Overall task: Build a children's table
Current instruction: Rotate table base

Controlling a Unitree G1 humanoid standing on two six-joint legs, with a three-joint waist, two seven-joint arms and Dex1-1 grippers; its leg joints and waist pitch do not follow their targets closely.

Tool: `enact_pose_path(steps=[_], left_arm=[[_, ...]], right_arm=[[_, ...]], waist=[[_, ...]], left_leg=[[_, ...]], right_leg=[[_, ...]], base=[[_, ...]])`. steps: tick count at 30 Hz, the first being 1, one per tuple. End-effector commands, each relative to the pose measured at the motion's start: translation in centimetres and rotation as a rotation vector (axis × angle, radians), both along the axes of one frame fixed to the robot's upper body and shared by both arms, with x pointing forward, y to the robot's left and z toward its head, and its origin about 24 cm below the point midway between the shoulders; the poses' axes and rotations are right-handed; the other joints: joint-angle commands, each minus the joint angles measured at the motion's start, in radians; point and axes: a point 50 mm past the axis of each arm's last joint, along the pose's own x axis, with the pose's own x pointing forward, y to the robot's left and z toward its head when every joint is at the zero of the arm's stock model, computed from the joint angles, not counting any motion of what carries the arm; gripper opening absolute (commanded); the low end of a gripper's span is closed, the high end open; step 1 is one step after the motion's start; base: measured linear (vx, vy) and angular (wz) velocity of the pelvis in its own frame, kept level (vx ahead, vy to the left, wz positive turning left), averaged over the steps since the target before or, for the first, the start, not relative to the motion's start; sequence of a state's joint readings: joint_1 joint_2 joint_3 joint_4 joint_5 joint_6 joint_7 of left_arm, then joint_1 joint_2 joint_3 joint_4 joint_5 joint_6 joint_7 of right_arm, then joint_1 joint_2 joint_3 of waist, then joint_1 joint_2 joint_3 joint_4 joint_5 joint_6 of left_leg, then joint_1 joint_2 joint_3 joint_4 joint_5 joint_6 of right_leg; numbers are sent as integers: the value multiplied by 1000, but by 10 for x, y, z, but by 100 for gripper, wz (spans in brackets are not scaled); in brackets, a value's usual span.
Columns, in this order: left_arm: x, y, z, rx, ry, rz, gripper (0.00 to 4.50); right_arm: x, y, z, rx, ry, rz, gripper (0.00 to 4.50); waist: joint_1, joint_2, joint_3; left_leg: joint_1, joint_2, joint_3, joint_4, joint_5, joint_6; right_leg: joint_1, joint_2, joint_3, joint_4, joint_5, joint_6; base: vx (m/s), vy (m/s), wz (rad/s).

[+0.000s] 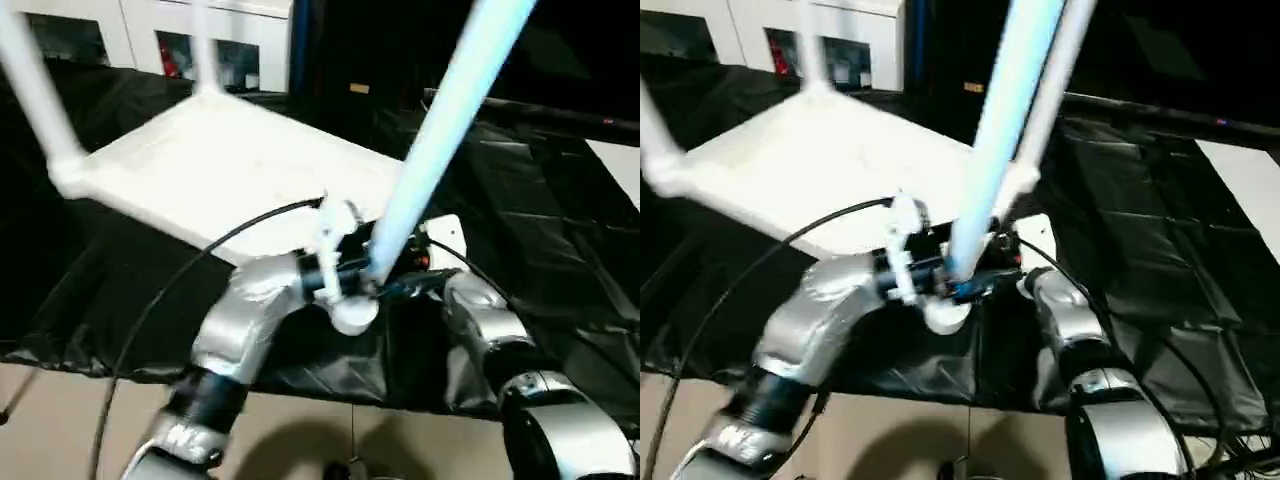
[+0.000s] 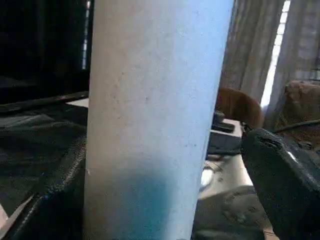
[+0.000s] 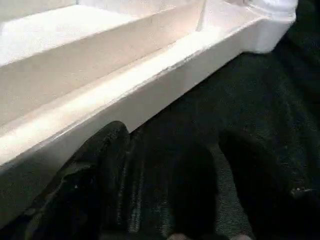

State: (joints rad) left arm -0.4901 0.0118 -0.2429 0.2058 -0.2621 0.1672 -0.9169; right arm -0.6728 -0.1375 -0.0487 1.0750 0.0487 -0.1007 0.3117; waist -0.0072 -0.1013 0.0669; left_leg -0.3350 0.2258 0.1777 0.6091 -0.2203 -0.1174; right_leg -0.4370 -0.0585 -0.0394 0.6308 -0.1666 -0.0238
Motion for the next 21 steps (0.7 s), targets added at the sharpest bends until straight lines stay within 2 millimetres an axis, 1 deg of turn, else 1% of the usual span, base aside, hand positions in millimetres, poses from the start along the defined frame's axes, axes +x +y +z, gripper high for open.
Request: enact_pose_path(steps=[1, 2, 3, 4, 6, 8, 9, 11, 12, 14, 15, 16, 17, 18, 19, 20, 21], left_arm=[[-6, -25, -2, 23, -17, -68, 446], [-6, -25, -2, 23, -17, -68, 446], [-6, -27, -3, 21, -16, -66, 446], [-6, -31, -4, 10, -1, -79, 446], [-5, -39, -2, -4, -1, -77, 446], [-3, -46, 1, -18, -6, -69, 446], [-3, -47, 2, -21, -7, -69, 446], [0, -55, 4, -23, -24, -54, 446], [2, -54, 4, -18, -30, -41, 446], [6, -53, 3, -6, -45, -5, 446], [10, -49, 2, 10, -65, 32, 446], [14, -44, -1, 31, -77, 60, 446], [17, -38, -3, 56, -83, 86, 446], [20, -32, -5, 74, -94, 104, 446], [22, -25, -7, 90, -94, 106, 446], [23, -14, -9, 113, -99, 92, 446], [23, -14, -9, 113, -99, 92, 446]], right_arm=[[5, 25, 12, 62, -49, 100, 345], [5, 25, 12, 62, -49, 100, 345], [6, 26, 11, 73, -46, 100, 345], [6, 28, 11, 115, -34, 99, 345], [7, 32, 12, 151, -33, 98, 345], [8, 34, 13, 149, -31, 93, 345], [8, 35, 13, 147, -31, 93, 345], [9, 38, 13, 150, -27, 88, 345], [10, 38, 14, 145, -27, 81, 345], [11, 36, 14, 129, -29, 64, 345], [11, 32, 13, 113, -32, 36, 345], [12, 26, 13, 93, -34, -1, 345], [12, 19, 12, 80, -34, -34, 345], [12, 12, 11, 75, -32, -60, 345], [11, 5, 10, 74, -29, -79, 345], [9, -7, 7, 69, -25, -91, 345], [9, -7, 7, 69, -25, -91, 345]], waist=[[9, 21, -84], [9, 21, -83], [10, 31, -83], [8, 26, -83], [9, 27, -81], [11, 28, -83], [11, 26, -83], [11, 30, -85], [11, 29, -85], [9, 28, -86], [8, 28, -85], [8, 29, -85], [9, 27, -85], [10, 31, -84], [11, 29, -84], [14, 30, -84], [17, 33, -84]], left_leg=[[-18, -8, 12, -57, -106, 90], [-17, -7, 12, -58, -111, 91], [-15, -7, 11, -58, -115, 88], [-14, -6, 12, -58, -132, 87], [-12, -7, 12, -59, -145, 89], [-14, -6, 10, -58, -141, 85], [-16, -7, 11, -58, -138, 87], [-16, -9, 11, -56, -127, 94], [-17, -8, 10, -56, -125, 98], [-20, -10, 9, -54, -116, 108], [-22, -10, 8, -54, -111, 112], [-21, -10, 8, -54, -104, 115], [-20, -9, 9, -54, -103, 118], [-17, -10, 9, -55, -111, 118], [-16, -9, 9, -55, -114, 117], [-15, -8, 9, -56, -119, 113], [-14, -8, 9, -56, -118, 111]], right_leg=[[81, -47, 34, -61, -55, -265], [80, -47, 33, -62, -63, -266], [80, -48, 34, -62, -68, -269], [79, -47, 33, -63, -82, -274], [76, -46, 32, -68, -100, -275], [80, -47, 32, -66, -97, -279], [81, -47, 32, -67, -97, -278], [81, -48, 32, -65, -84, -284], [82, -48, 32, -67, -82, -284], [86, -50, 32, -65, -81, -287], [87, -51, 32, -65, -80, -286], [86, -52, 32, -66, -79, -284], [85, -51, 32, -67, -82, -284], [82, -50, 31, -68, -100, -278], [82, -50, 31, -68, -109, -275], [81, -51, 31, -68, -119, -274], [81, -51, 31, -67, -119, -273]], base=[[0, 0, 0], [0, 0, 0], [0, 0, 0], [0, 0, 0], [0, 0, 0], [0, 0, 0], [0, 0, 0], [0, 0, 0], [0, 0, 0], [0, 0, 0], [0, 0, 0], [0, 0, 0], [0, 0, 0], [0, 0, 0], [0, 0, 0], [0, 0, 0], [0, 0, 0]])
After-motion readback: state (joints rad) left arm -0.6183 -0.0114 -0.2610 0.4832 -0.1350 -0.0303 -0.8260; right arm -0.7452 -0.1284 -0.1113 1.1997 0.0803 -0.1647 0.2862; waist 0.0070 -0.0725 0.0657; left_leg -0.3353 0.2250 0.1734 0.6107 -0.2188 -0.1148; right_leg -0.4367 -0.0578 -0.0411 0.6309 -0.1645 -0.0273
